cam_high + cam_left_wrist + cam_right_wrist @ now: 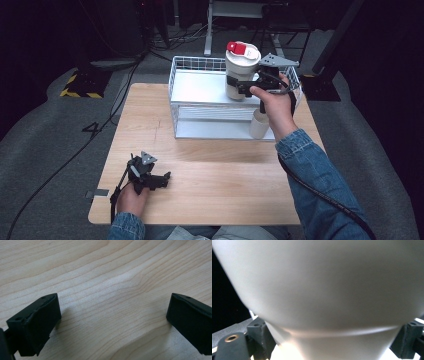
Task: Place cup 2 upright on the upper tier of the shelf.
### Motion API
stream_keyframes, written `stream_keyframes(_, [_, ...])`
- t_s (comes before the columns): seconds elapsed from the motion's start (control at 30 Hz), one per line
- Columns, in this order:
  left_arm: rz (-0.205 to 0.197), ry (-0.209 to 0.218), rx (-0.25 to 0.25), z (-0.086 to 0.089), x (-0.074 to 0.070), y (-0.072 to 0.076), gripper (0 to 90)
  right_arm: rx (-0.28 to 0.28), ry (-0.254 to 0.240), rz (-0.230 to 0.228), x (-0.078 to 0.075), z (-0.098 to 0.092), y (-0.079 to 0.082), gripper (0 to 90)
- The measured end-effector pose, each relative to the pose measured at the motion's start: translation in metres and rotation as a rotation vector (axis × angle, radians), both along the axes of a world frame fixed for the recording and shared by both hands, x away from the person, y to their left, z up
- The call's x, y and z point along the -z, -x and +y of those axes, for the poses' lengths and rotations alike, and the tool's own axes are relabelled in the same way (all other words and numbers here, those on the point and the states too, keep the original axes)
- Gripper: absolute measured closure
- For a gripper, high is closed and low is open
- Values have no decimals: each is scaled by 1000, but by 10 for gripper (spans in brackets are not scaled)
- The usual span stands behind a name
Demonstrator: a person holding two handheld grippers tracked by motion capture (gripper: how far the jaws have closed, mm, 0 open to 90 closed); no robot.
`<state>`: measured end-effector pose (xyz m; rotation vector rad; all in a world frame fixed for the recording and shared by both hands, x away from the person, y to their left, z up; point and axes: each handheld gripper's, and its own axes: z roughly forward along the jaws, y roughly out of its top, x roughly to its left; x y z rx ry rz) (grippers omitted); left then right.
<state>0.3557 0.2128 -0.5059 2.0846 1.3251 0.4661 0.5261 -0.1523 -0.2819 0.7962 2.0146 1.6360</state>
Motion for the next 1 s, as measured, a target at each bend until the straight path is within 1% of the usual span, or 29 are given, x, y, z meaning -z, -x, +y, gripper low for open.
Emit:
stream_keyframes(0.23, [0, 0, 2, 0, 0, 0, 0, 43, 0, 22, 4, 1, -13, 130])
stream_keyframes(0.27, [-1, 0, 1, 0, 0, 0, 0, 53, -2, 30, 5, 1, -16, 130])
stream_keyframes(0.4, [-1, 0, 1, 0, 0, 0, 0, 66, 3, 40, 7, 1, -18, 130])
stream_keyframes(0.57, [0, 0, 1, 0, 0, 0, 0, 79, 8, 55, 12, -1, -21, 129])
stream_keyframes(0.6, [0, 0, 1, 0, 0, 0, 0, 81, -1, 58, 13, -1, -21, 129])
stream_keyframes(0.87, [-1, 0, 1, 0, 0, 0, 0, 88, 3, 75, 12, -4, -19, 128])
stream_keyframes(1.0, [-1, 0, 1, 0, 0, 0, 0, 95, 22, 63, 11, -2, -18, 128])
